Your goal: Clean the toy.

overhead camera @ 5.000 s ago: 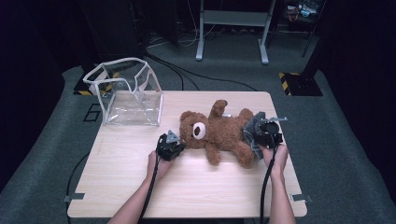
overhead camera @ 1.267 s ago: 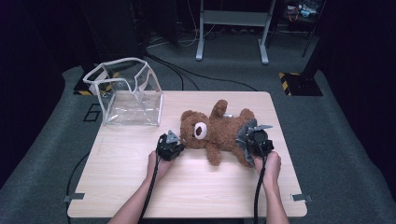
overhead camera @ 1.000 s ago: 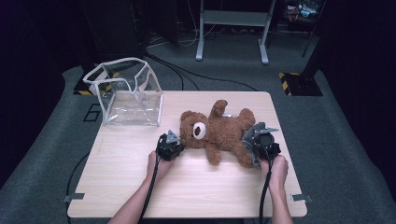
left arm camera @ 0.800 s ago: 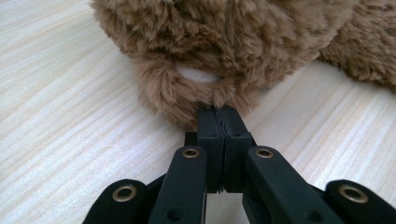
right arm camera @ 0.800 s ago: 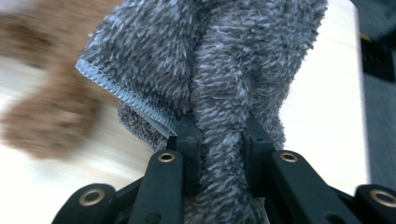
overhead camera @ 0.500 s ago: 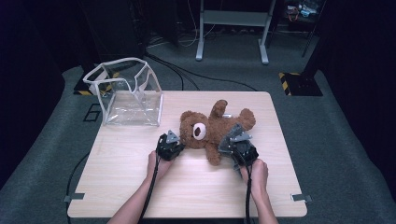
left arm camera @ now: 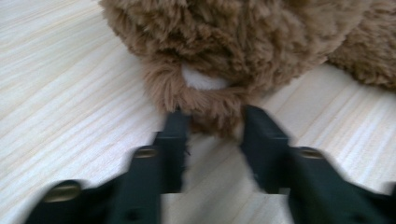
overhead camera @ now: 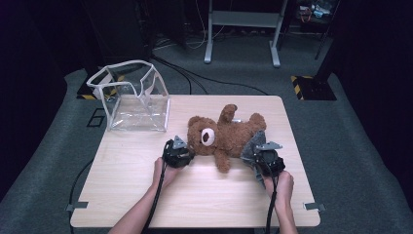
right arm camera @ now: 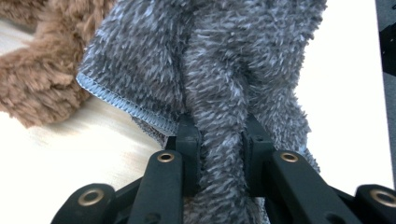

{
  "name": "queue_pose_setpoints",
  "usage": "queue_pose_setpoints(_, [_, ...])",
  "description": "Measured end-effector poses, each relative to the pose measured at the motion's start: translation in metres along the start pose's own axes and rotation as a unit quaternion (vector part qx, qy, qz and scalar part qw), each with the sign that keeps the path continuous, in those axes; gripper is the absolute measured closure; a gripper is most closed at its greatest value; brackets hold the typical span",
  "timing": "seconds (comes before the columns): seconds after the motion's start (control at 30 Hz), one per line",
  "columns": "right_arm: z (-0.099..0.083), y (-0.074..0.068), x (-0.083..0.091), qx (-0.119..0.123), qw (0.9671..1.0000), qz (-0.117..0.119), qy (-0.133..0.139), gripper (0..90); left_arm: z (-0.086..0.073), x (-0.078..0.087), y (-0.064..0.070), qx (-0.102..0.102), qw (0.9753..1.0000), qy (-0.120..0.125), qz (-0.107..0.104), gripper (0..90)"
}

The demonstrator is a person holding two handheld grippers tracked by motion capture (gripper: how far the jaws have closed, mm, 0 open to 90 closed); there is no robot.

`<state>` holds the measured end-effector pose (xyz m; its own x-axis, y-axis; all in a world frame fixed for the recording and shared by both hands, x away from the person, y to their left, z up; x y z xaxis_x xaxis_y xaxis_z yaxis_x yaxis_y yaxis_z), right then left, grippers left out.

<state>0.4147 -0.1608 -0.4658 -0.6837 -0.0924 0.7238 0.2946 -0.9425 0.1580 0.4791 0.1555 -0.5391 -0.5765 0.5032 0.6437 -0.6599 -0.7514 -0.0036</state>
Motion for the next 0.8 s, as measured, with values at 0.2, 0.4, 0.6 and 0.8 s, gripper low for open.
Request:
queue_pose_setpoints(0.2, [0.004, 0.005, -0.001, -0.005, 1.0, 0.005, 0.004, 73.0, 0.032, 0.017, 0.014, -0.031, 0.9968, 0.07, 0.025, 33.9])
queue_pose_setpoints(0.4, [0.008, 0.004, 0.001, -0.012, 0.9997, 0.01, 0.019, 72.9, 0.076, 0.007, 0.028, -0.115, 0.9905, 0.055, 0.052, 23.2])
queue_pose_setpoints(0.6, [0.017, -0.006, 0.008, 0.008, 0.9993, 0.009, 0.034, 72.8, 0.089, -0.011, 0.019, -0.111, 0.9924, 0.022, 0.046, 27.3])
queue_pose_setpoints(0.8, [0.023, -0.002, 0.002, 0.006, 0.9995, 0.005, 0.03, 72.8, 0.09, -0.017, 0.016, -0.104, 0.9936, 0.014, 0.041, 43.5])
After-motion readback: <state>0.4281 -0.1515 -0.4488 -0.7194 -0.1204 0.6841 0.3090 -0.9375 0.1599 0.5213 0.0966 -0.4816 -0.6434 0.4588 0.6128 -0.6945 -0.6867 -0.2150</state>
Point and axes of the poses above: each handheld gripper's, and its own axes: x roughly backward along the jaws, z roughly out of its top, y roughly to its right, the point moved 2 cm from there along -x, roughly forward along the jaws
